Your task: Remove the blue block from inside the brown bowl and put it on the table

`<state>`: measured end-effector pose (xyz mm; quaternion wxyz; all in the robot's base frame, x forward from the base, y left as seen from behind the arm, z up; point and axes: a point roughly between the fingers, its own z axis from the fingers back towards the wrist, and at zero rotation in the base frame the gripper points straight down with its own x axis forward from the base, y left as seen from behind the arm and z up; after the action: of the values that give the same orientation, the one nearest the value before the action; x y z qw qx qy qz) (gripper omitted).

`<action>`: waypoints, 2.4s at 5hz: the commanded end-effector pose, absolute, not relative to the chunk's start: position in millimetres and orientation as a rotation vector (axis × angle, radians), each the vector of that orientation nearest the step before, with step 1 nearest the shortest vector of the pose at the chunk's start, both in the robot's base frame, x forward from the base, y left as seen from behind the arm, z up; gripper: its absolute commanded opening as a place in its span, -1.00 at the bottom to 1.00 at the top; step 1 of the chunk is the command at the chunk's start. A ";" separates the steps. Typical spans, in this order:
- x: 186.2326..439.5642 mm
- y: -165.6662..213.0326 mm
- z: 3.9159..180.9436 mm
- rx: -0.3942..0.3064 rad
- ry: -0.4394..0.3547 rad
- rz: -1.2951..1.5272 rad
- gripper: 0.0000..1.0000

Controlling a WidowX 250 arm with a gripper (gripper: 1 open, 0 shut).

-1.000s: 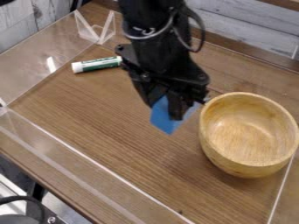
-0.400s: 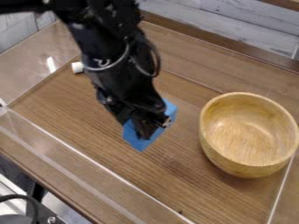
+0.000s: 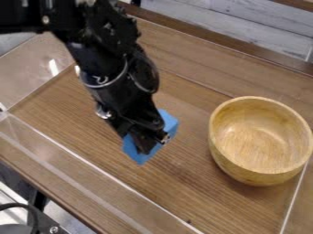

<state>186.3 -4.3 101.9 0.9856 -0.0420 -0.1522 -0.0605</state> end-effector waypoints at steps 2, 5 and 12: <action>192.0 1.2 98.1 -0.069 -0.331 -0.135 -1.00; 194.3 6.3 86.1 -0.057 -0.324 -0.134 -1.00; 204.2 14.3 75.9 -0.076 -0.290 -0.097 -1.00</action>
<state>194.4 11.2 66.5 0.9900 -0.0425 -0.1252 -0.0501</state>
